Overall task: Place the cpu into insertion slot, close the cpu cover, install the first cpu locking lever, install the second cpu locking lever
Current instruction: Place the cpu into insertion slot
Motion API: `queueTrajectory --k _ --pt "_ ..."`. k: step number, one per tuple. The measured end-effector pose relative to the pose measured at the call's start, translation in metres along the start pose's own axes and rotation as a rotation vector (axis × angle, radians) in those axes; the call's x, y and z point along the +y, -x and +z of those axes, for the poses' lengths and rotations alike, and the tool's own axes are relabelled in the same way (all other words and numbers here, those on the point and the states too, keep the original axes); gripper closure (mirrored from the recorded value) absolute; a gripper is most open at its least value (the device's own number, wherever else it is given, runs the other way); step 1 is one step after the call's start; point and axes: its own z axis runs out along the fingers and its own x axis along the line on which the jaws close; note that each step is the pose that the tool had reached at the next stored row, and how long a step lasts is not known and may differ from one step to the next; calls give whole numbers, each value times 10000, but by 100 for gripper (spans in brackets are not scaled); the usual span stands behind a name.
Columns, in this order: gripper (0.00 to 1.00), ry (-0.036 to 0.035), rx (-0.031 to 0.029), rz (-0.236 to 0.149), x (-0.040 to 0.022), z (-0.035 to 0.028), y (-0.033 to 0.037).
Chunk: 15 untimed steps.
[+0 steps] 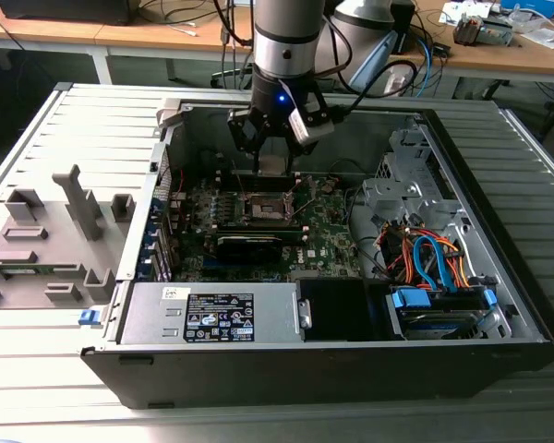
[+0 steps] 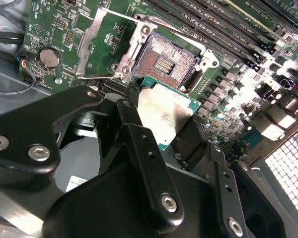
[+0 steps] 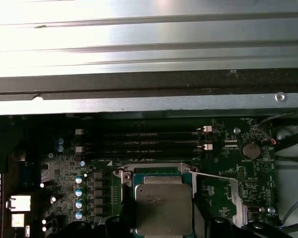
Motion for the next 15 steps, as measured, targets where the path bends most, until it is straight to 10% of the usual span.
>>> queueTrajectory --k 15 --pt "45 10 -23 566 0 5 0"
